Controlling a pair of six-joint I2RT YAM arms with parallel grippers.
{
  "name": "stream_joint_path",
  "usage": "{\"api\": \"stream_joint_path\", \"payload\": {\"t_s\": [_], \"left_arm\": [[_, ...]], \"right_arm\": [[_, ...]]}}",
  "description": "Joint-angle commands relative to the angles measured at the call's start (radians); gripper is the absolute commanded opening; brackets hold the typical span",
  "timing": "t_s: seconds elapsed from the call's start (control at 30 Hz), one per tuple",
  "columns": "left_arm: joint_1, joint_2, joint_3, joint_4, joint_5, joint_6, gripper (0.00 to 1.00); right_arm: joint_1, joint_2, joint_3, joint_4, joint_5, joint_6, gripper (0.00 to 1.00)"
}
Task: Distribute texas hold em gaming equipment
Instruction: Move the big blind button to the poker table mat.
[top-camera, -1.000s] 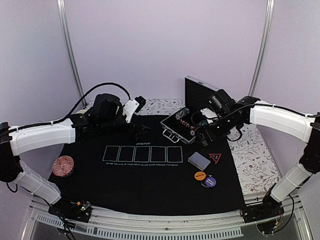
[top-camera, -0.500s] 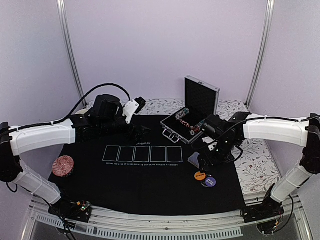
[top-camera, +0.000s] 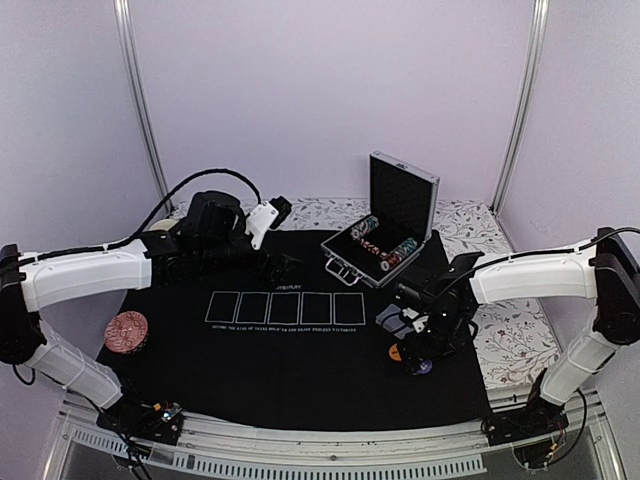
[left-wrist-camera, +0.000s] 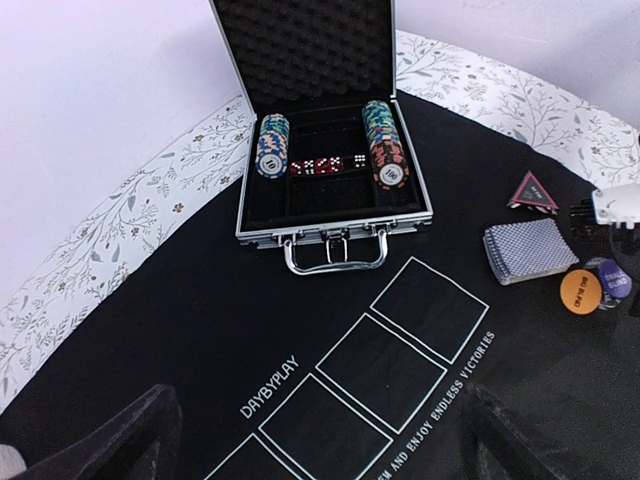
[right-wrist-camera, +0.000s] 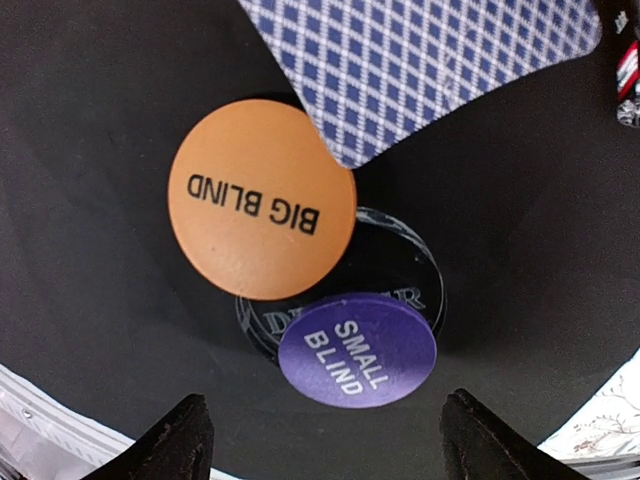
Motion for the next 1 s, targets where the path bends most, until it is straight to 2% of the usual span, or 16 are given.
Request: {"api": "stream_joint_path", "payload": {"t_s": [0.0, 0.33, 0.5, 0.6, 0.97], "left_arm": [[-0.014, -0.013, -0.011, 0.015, -0.006, 0.014, 0.98], [-0.013, -0.017, -0.015, 0.016, -0.008, 0.016, 0.98], [-0.014, -0.018, -0.016, 0.016, -0.008, 0.018, 0.98], [-0.014, -0.017, -0.016, 0.016, -0.013, 0.019, 0.98], [-0.013, -0.018, -0.019, 0.020, -0.015, 0.022, 0.98]], "right_arm": [[0.005, 0.034, -0.021, 0.051, 0.030, 0.000, 0.77], [0.004, 0.068, -0.027, 0.066, 0.083, -0.025, 0.64], [-0.006, 0.081, -0.027, 0.070, 0.088, -0.043, 0.56], [-0.007, 0.085, -0.019, 0.064, 0.087, -0.051, 0.46], [-0.007, 0.054, -0.010, 0.008, 0.099, -0.048, 0.29]]}}
